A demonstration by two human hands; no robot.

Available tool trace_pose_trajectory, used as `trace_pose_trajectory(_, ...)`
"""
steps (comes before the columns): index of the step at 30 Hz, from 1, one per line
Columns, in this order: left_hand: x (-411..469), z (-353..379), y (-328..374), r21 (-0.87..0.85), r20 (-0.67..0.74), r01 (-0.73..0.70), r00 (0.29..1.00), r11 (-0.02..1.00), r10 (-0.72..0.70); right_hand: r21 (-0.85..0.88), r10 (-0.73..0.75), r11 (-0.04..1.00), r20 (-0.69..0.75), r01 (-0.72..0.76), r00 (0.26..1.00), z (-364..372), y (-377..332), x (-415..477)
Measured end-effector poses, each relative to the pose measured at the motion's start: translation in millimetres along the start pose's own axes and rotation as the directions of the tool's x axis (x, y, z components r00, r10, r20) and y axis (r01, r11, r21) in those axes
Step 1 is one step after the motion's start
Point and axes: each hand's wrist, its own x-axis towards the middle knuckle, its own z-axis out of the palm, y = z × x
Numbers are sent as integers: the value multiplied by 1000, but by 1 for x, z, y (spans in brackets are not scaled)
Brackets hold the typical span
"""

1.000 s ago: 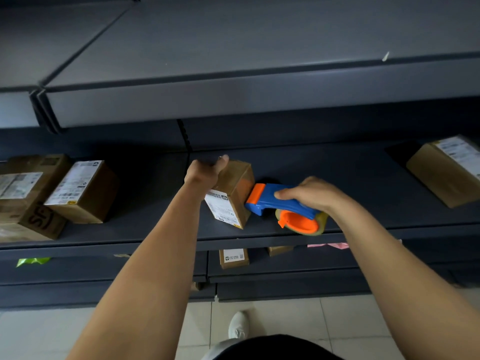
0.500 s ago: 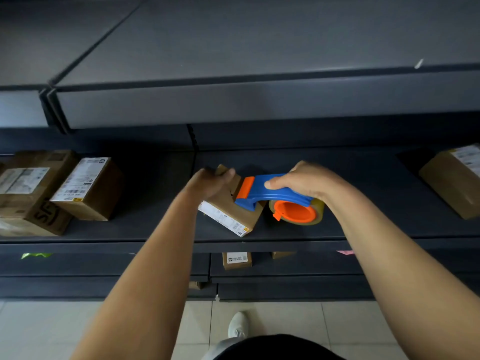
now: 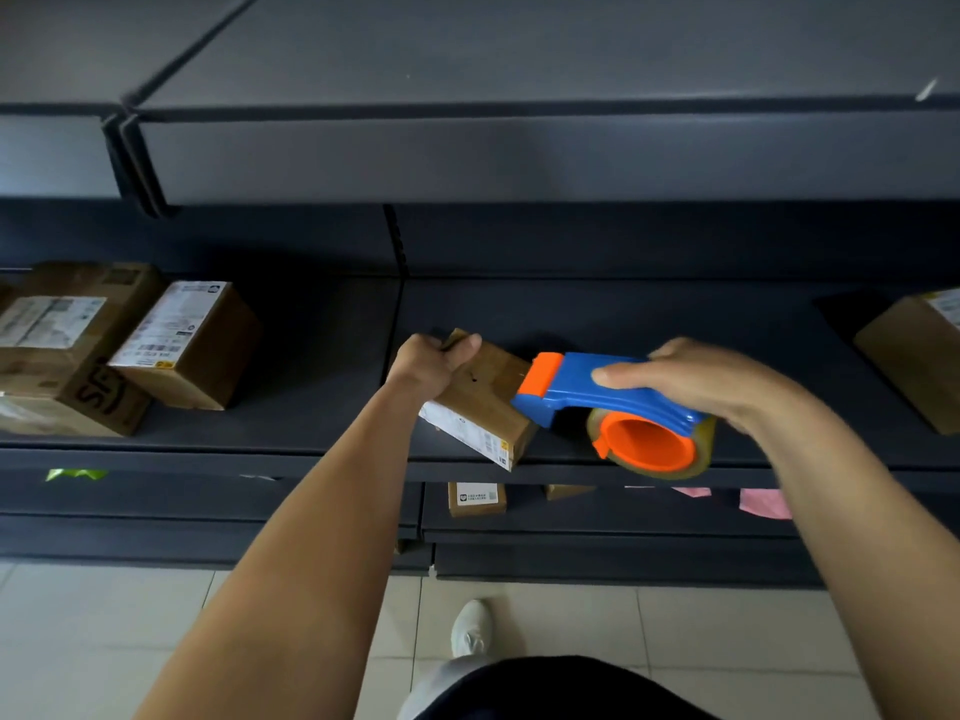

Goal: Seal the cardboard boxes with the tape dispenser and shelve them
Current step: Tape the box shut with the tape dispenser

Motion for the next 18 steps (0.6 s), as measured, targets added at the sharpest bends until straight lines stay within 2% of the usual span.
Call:
trace_pose_trajectory(6, 1, 1, 1, -11, 30, 7, 1000, 1000, -6, -17, 85, 996, 49, -84, 995, -12, 38, -27)
trace_pose_trajectory(18, -1, 4, 2, 38, -5, -19, 1000, 999, 20, 121, 167, 977, 58, -173, 984, 44, 41, -14)
